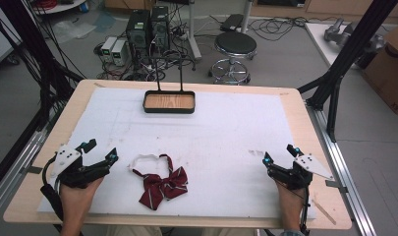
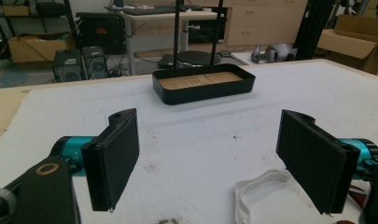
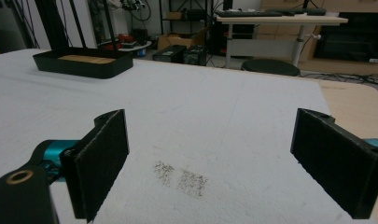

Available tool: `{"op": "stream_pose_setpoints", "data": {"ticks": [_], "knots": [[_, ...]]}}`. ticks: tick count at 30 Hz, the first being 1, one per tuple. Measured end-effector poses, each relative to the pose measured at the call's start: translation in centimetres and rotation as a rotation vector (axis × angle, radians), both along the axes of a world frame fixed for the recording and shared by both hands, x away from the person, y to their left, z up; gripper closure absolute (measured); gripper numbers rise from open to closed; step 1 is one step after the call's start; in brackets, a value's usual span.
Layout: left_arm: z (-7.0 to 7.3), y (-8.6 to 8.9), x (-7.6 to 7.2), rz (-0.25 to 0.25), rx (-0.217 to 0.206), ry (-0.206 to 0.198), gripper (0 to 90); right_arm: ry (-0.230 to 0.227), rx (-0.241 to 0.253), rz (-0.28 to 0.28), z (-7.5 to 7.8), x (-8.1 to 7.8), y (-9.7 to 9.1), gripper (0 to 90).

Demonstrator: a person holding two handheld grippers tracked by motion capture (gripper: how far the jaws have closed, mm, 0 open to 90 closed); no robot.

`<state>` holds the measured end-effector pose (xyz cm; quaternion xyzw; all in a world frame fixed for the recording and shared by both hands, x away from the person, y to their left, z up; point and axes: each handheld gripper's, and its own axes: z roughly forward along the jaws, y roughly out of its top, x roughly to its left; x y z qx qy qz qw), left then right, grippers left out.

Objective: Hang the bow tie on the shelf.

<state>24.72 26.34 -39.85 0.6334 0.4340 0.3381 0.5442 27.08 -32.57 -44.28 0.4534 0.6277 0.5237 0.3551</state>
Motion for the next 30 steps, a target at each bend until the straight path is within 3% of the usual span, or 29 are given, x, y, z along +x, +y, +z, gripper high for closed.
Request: {"op": "stream_pose_setpoints", "data": {"ticks": [30], "knots": [[0.0, -2.0, -0.1, -0.09, 0.018, 0.003, 22.2, -0.003, 0.005, 0.002, 0.0, 0.1, 0.0, 10.3]]}}
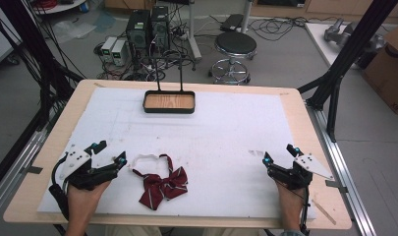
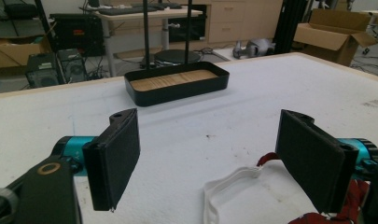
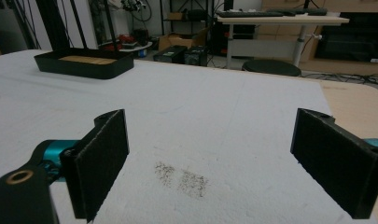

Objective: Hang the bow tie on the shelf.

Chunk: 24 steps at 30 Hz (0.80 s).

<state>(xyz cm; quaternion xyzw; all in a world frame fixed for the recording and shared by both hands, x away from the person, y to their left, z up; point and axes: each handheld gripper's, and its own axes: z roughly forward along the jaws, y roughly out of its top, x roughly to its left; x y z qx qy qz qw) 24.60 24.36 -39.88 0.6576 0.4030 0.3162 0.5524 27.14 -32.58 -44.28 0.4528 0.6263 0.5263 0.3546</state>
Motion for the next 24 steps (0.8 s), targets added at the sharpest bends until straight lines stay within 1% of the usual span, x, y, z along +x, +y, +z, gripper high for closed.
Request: {"op": "stream_pose_setpoints", "data": {"ticks": [4, 6, 7, 8, 9, 10, 12, 16, 18, 19, 22, 23, 24], "knots": [[-0.1, -0.5, 0.0, -0.022, 0.003, 0.008, 22.2, -0.001, -0.002, -0.001, 0.0, 0.0, 0.0, 10.3], [-0.4, -1.1, 0.0, -0.034, 0.007, 0.015, 22.2, -0.003, -0.001, 0.002, 0.0, 0.0, 0.0, 10.4], [-0.5, -1.3, 0.0, -0.045, 0.009, 0.022, 22.2, 0.003, 0.009, 0.0, 0.1, -0.1, 0.0, 10.4], [-0.7, -1.7, 0.1, -0.058, 0.018, 0.035, 22.2, 0.003, 0.009, 0.0, 0.1, -0.1, 0.0, 10.4], [-0.8, -2.0, 0.1, -0.065, 0.024, 0.042, 22.2, 0.012, 0.027, 0.011, 0.2, -0.1, -0.1, 10.3], [-1.1, -2.4, 0.1, -0.08, 0.035, 0.049, 22.2, 0.012, 0.027, 0.011, 0.2, -0.1, -0.1, 10.3], [-1.5, -3.3, 0.2, -0.11, 0.041, 0.059, 22.2, 0.006, 0.027, 0.009, 0.2, -0.1, -0.1, 10.4], [-2.4, -5.5, 0.2, -0.173, 0.096, 0.086, 22.4, 0.003, 0.025, 0.01, 0.2, -0.1, -0.1, 10.4], [-2.8, -6.7, 0.0, -0.21, 0.143, 0.086, 23.4, 0.003, 0.026, 0.008, 0.2, -0.1, -0.1, 10.4], [-2.9, -7.1, 0.0, -0.223, 0.153, 0.088, 25.5, 0.002, 0.027, 0.007, 0.2, -0.1, -0.1, 10.4], [-3.4, -8.3, -0.1, -0.261, 0.193, 0.103, 27.6, 0.002, 0.028, 0.007, 0.2, -0.1, -0.1, 10.4], [-3.6, -8.6, -0.1, -0.27, 0.206, 0.112, 30.8, 0.001, 0.027, 0.007, 0.2, -0.1, -0.1, 10.4], [-3.7, -8.8, -0.1, -0.278, 0.21, 0.117, 30.8, 0.001, 0.027, 0.007, 0.2, -0.1, -0.1, 10.4]]}}
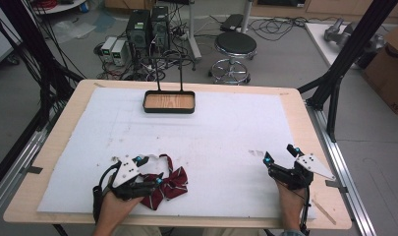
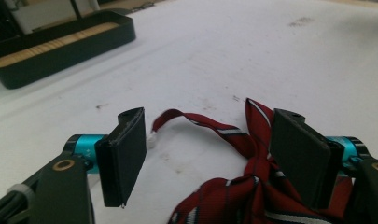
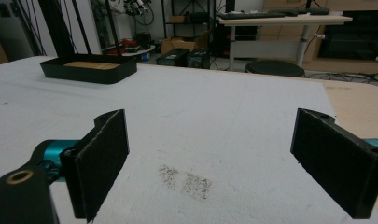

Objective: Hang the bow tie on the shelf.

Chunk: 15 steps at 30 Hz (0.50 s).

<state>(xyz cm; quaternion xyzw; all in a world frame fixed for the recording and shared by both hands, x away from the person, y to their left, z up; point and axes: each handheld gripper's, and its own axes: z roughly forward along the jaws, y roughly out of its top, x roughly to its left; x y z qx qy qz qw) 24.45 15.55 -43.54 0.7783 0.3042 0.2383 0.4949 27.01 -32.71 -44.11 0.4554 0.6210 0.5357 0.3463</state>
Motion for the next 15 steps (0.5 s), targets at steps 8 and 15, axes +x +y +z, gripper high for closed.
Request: {"op": "stream_pose_setpoints", "data": {"ticks": [8, 15], "knots": [[-1.1, -1.4, 0.2, -0.056, 0.062, 0.051, 45.7, -0.004, 0.002, 0.0, 0.0, 0.0, 0.0, 10.4], [-1.3, -1.9, 0.5, -0.076, 0.113, 0.104, 54.1, -0.004, 0.004, 0.0, 0.0, 0.0, -0.1, 10.4]]}}
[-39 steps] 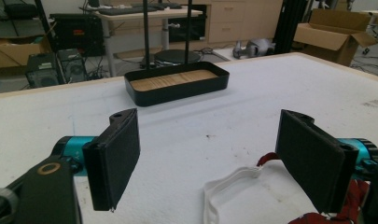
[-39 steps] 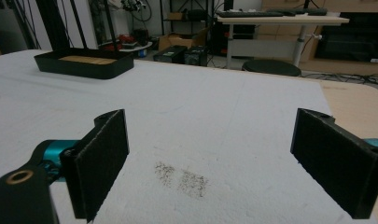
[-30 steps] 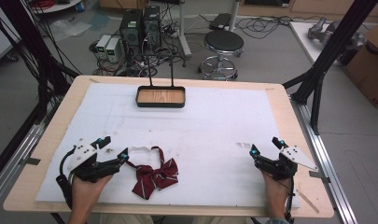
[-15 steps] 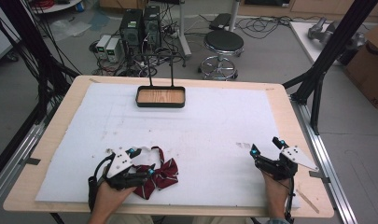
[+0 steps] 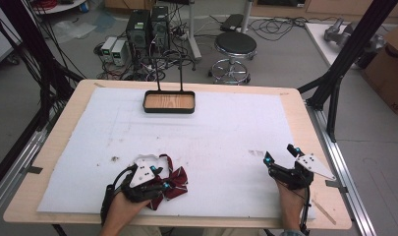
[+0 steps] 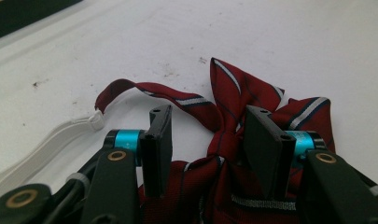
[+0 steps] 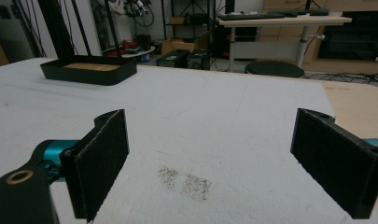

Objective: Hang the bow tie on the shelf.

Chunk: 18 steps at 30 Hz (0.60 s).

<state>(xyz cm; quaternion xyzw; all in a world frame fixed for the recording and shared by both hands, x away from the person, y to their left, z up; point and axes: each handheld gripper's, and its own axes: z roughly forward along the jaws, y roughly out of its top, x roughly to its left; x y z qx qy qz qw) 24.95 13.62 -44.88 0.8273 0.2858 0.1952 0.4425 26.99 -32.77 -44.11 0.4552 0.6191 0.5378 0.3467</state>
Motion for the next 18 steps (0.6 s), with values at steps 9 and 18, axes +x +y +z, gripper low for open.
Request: {"op": "stream_pose_setpoints", "data": {"ticks": [9, 18], "knots": [[-0.16, -0.48, 0.39, -0.026, 0.054, 0.046, 61.0, 0.001, 0.001, -0.002, 0.0, 0.0, 0.0, 10.4], [0.05, -0.43, 0.35, -0.061, 0.052, 0.067, 75.8, 0.003, 0.002, -0.003, 0.0, -0.01, -0.02, 10.3]]}}
